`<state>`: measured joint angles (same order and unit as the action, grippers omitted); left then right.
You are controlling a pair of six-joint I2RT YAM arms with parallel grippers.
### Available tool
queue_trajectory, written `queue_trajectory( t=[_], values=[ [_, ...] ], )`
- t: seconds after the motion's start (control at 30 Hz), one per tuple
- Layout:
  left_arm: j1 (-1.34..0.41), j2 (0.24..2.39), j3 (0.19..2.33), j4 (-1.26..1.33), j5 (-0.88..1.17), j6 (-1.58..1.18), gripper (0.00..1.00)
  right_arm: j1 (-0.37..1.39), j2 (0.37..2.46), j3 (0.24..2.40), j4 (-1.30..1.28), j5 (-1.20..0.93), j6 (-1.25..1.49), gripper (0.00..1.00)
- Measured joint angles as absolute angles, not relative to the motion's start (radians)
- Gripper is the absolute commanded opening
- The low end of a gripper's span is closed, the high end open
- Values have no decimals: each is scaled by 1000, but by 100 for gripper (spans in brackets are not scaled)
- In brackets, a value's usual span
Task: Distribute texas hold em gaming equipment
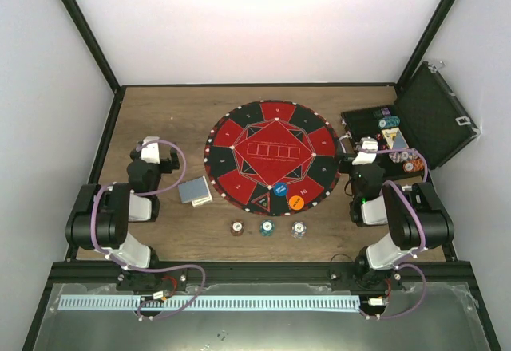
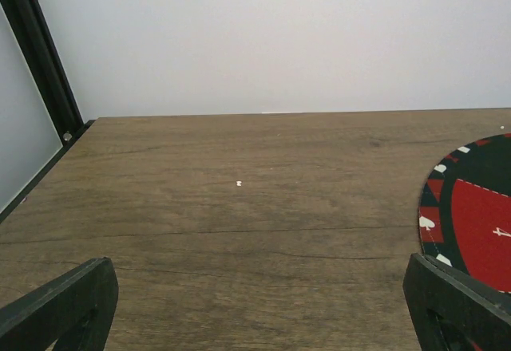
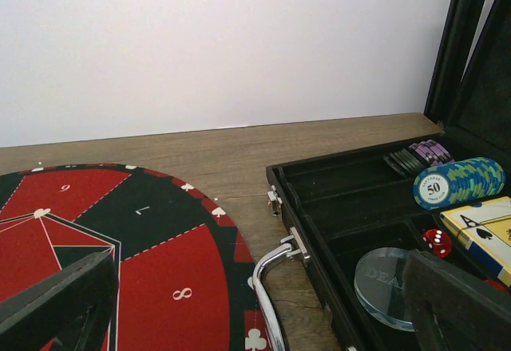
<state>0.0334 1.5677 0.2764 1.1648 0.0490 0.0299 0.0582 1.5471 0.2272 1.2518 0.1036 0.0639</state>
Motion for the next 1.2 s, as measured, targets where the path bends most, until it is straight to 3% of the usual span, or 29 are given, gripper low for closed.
queue_trajectory(
  t=[0.33, 0.4, 0.7, 0.9, 1.2],
  values=[
    [35, 1567, 276, 1164, 49, 29, 100, 59, 1544, 228, 1247, 109, 64, 100],
    [41, 1544, 285, 1115, 48, 22, 100, 59, 1502, 248, 1153, 131, 69, 100],
    [96, 1372, 697, 442, 146, 73, 100, 58, 1356, 783, 425, 163, 205, 100],
    [149, 1258, 776, 58, 287, 165, 100, 83, 1222, 822, 163, -11, 298, 98],
    [151, 1172, 789, -256, 364, 254, 100, 707, 1150, 708, -85, 106, 344, 84]
  ],
)
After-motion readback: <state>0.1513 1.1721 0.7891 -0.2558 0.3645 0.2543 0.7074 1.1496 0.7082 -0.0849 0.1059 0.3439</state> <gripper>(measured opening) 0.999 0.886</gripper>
